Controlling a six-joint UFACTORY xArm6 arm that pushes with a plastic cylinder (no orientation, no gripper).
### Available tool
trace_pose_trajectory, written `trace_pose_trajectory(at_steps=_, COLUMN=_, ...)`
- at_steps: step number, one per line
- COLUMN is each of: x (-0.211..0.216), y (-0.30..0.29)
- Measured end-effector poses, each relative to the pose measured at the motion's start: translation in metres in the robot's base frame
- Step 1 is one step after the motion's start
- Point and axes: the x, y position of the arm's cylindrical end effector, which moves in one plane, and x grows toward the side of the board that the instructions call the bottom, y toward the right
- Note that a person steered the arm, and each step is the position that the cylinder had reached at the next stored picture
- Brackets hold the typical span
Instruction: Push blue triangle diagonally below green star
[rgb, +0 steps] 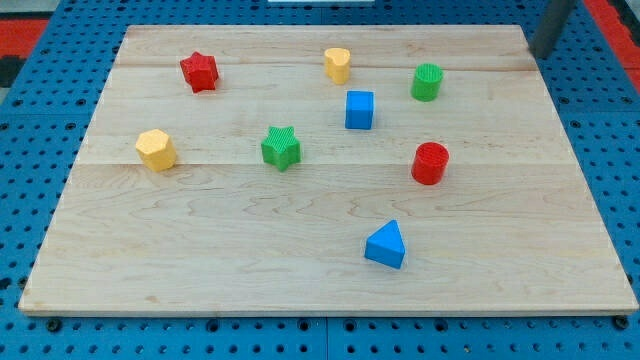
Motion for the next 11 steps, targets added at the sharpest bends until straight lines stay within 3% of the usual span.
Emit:
trace_pose_trajectory(at_steps=1, x=0.006, y=-0.033)
trace_pose_trajectory(at_steps=2, x=0.034, y=-0.025)
trace_pose_trajectory(at_steps=3, x=0.132, y=-0.022)
trace_pose_trajectory(at_steps=5, x=0.265, y=-0.061)
trace_pose_trajectory(at_steps=6, x=0.287, y=-0.139)
trace_pose_trajectory(at_steps=9, x=0.286, y=-0.219)
trace_pose_trajectory(at_steps=11, x=0.253, y=-0.19)
